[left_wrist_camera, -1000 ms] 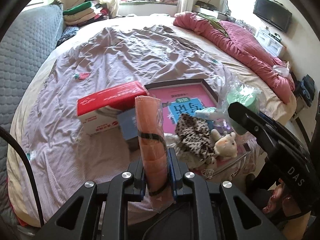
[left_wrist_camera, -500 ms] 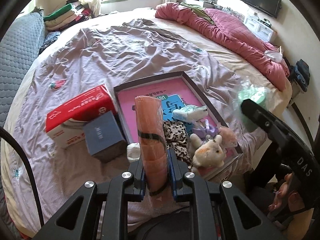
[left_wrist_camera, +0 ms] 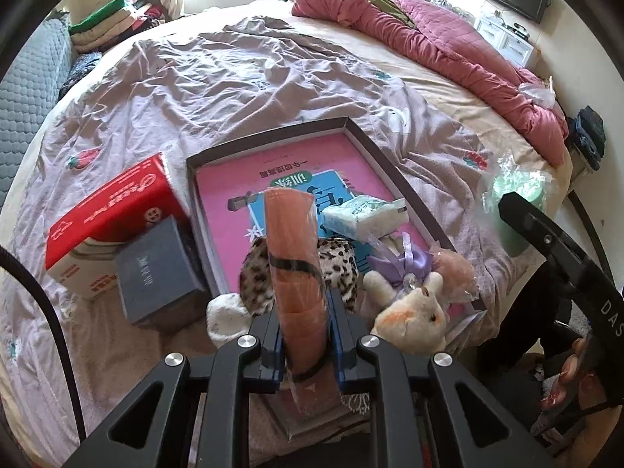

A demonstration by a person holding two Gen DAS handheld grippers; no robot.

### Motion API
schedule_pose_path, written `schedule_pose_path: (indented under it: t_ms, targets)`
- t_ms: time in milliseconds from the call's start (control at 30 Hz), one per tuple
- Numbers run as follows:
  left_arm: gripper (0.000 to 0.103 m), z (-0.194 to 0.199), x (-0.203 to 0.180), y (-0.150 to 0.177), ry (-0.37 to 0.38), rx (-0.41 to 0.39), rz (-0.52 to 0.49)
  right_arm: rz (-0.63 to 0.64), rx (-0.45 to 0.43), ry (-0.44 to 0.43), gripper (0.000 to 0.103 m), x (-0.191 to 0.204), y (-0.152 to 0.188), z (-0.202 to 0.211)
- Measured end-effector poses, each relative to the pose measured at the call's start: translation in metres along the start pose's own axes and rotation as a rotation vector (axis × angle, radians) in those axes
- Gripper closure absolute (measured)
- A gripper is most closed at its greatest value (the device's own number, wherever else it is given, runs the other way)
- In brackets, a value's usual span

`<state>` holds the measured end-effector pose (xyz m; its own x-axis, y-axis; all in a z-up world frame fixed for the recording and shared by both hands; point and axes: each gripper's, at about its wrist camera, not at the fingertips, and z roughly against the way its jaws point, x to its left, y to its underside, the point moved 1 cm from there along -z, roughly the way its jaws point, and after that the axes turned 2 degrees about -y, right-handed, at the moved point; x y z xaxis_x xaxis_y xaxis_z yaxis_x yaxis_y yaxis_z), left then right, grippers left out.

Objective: Organize soft objects
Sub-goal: 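Carry the pink towel and green sponge over the tray with both tools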

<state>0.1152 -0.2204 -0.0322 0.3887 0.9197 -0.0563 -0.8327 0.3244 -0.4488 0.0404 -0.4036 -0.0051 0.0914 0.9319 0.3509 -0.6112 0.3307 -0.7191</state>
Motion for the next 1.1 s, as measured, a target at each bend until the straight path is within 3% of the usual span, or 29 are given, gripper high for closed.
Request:
schedule_pose_path:
  t_ms: [300,700,1100]
  targets:
    - [0.084,-0.023,-0.002,-0.006,0.004,0.03,-0.008,0.021,0.027,0.015,0.059,-0.003,-0.001,-0.024]
    - [0.084,-0.041,0.004,-0.01,0.009,0.053,-0.001,0.085,0.132,0.051,0.059,-0.002,0.008,-0.076]
    - [0.084,-0.047,0.009,-0.01,0.059,0.042,0.011,0.092,0.183,0.085,0.058,-0.004,0.012,-0.102]
